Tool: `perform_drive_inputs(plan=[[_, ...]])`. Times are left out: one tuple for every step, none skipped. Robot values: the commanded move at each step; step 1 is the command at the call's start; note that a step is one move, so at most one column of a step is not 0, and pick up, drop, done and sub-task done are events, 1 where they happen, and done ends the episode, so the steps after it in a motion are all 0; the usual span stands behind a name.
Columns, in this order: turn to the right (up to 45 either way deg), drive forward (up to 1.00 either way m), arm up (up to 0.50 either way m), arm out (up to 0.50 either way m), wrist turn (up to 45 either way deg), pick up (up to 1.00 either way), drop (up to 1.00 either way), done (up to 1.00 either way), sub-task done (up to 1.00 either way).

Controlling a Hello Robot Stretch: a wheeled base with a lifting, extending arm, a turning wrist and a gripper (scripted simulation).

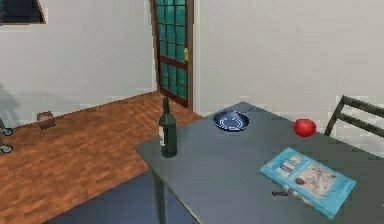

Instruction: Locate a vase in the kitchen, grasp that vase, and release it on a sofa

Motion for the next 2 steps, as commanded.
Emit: perform_drive_inputs(plan=[[0.0,0.00,0.00,0.16,0.0,0.00,0.00,0.00,0.00],[0.0,0.00,0.00,0.00,45.0,0.00,0.00,0.00,0.00]])
